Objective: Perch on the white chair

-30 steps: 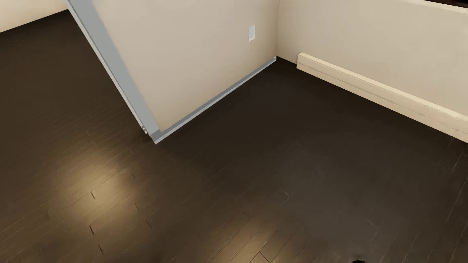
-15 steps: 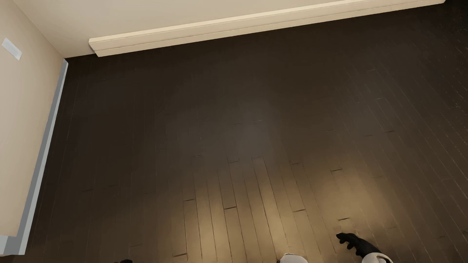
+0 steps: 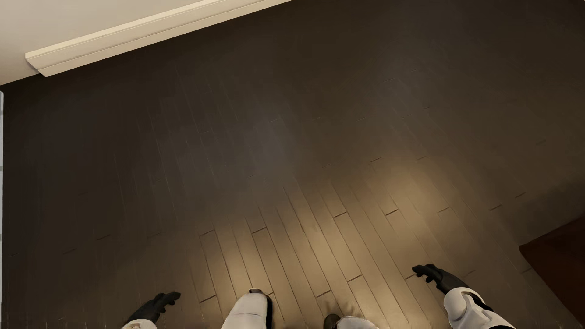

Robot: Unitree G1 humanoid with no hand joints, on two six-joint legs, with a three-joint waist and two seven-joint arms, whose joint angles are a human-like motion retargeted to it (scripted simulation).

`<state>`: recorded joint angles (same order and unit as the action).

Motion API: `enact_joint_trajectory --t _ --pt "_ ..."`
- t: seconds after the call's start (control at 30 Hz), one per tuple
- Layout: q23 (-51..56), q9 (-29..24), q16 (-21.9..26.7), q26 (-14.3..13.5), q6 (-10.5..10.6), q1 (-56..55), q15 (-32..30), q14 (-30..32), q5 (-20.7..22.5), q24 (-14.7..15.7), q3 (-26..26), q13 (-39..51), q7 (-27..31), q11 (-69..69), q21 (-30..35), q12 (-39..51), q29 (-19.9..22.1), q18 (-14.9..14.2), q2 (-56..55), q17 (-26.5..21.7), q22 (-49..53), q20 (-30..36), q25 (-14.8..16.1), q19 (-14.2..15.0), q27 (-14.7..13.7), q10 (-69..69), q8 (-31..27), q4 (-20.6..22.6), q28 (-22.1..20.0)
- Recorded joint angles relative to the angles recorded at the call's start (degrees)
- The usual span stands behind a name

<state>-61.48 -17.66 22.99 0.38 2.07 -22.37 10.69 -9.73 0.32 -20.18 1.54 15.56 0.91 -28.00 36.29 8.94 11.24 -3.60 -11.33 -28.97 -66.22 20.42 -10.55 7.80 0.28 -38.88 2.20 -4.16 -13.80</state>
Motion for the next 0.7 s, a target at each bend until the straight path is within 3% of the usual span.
enact_joint_trajectory --t 0.17,0.23,0.3,0.33,0.7 --pt "1.0 -3.5 -0.4 0.7 0.4 -6.0 3.1 -0.8 -0.8 -1.4 -0.3 5.2 2.5 -12.9 2.2 5.1 0.4 -1.4 -11.0 -1.1 1.2 1.2 0.6 1.3 0.3 -10.0 -1.6 1.2 1.4" --pt "1.3 -5.0 -0.1 0.3 0.7 -7.5 4.9 -4.5 -0.5 -2.3 -1.3 8.3 2.1 -19.2 3.0 7.5 1.2 1.5 -16.1 -0.8 2.2 1.1 0.4 -0.1 -0.6 -10.2 -2.8 1.4 0.9" --pt "2.3 -7.3 -0.1 0.1 1.0 -13.3 7.1 -6.2 -0.5 -3.8 -1.5 11.2 3.2 -26.2 3.6 11.0 1.7 1.5 -21.4 -0.8 2.7 1.8 0.4 -0.5 -1.1 -17.5 -3.9 1.9 2.0" --pt "2.2 -5.8 0.4 2.5 0.2 -17.1 9.0 -7.3 -0.3 0.5 -1.1 11.2 4.5 -29.8 0.6 11.0 0.3 3.6 -25.4 0.2 4.2 2.9 0.5 -1.3 0.0 -21.0 -4.7 1.4 0.6" --pt "4.0 -12.2 1.6 3.6 -0.7 -39.1 12.9 -12.9 -0.2 1.0 -1.5 23.2 8.0 -51.5 4.2 24.6 1.7 3.3 -47.1 3.0 5.7 8.0 1.0 0.1 0.0 -44.1 -7.4 0.6 -0.5"
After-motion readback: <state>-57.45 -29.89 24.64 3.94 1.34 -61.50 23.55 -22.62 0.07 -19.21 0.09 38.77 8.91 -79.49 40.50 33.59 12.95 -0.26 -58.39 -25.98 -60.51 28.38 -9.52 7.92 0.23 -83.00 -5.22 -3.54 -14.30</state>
